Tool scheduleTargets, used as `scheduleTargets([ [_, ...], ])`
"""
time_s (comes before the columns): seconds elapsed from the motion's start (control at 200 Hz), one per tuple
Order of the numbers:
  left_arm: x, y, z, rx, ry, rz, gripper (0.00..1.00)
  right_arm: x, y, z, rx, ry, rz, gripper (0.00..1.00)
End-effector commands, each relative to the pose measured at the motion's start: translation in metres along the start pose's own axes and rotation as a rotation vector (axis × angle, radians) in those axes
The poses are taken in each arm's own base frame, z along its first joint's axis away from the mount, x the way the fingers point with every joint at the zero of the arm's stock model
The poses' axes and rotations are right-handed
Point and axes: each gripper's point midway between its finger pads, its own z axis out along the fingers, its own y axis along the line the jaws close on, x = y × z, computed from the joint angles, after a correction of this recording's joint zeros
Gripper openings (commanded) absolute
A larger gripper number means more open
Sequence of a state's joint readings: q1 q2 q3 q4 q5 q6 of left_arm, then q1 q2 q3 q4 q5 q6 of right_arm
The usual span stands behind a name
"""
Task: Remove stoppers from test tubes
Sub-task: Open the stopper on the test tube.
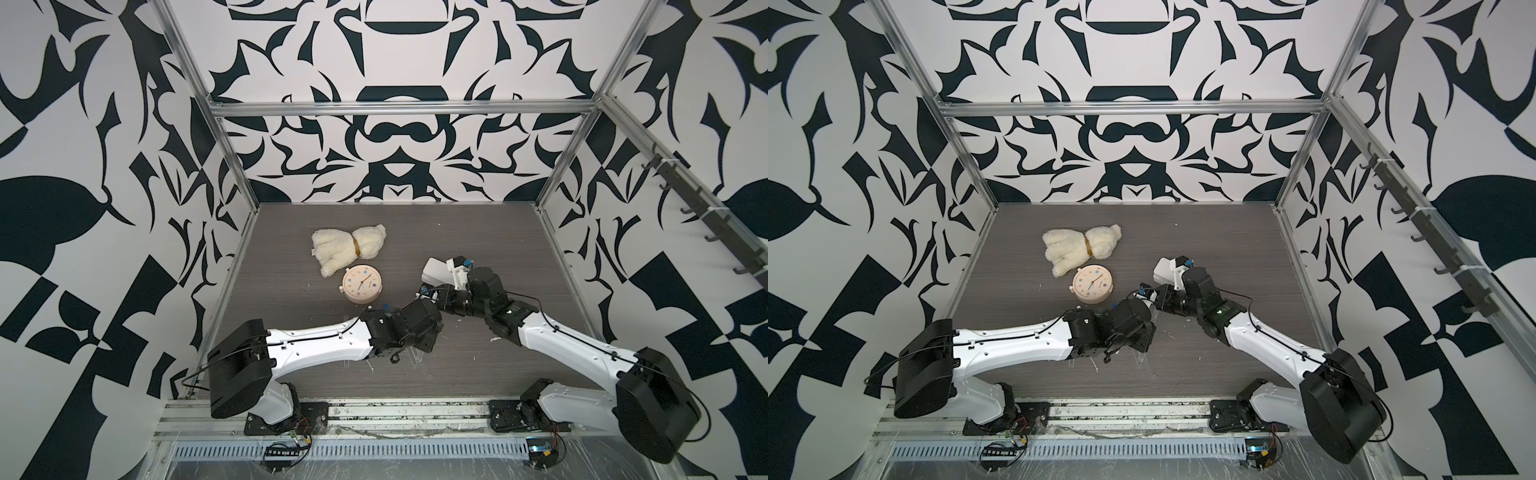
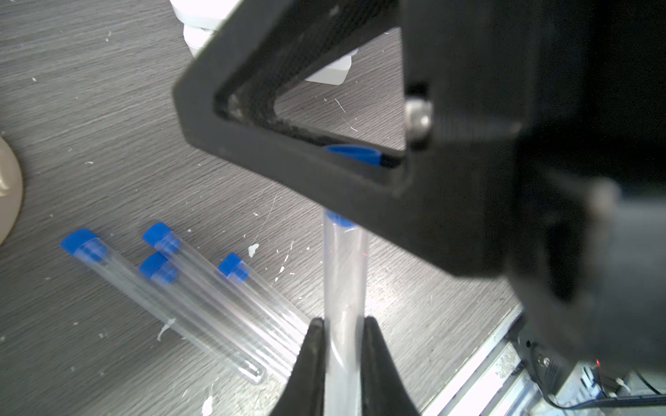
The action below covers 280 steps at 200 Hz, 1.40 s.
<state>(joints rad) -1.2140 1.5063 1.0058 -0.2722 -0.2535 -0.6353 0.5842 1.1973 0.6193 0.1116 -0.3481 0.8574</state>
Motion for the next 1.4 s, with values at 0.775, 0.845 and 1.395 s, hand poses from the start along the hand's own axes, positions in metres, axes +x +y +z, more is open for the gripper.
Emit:
scheduleTargets([
  [0.775, -0.007, 0.001, -0.008, -0.005, -0.039, -0.001, 0.13, -0.002, 0.007, 0.001, -0.033, -0.011, -0.009, 0.19],
  [0.845, -0.007, 0.001, -0.008, -0.004, -0.039, -0.003, 0.13, -0.002, 0.007, 0.001, -0.032, -0.014, -0.010, 0.17],
  [1.395, 0.000, 0.004, -0.008, -0.006, -0.017, -0.015, 0.13, -0.015, 0.001, -0.006, 0.072, -0.064, -0.112, 0.09],
])
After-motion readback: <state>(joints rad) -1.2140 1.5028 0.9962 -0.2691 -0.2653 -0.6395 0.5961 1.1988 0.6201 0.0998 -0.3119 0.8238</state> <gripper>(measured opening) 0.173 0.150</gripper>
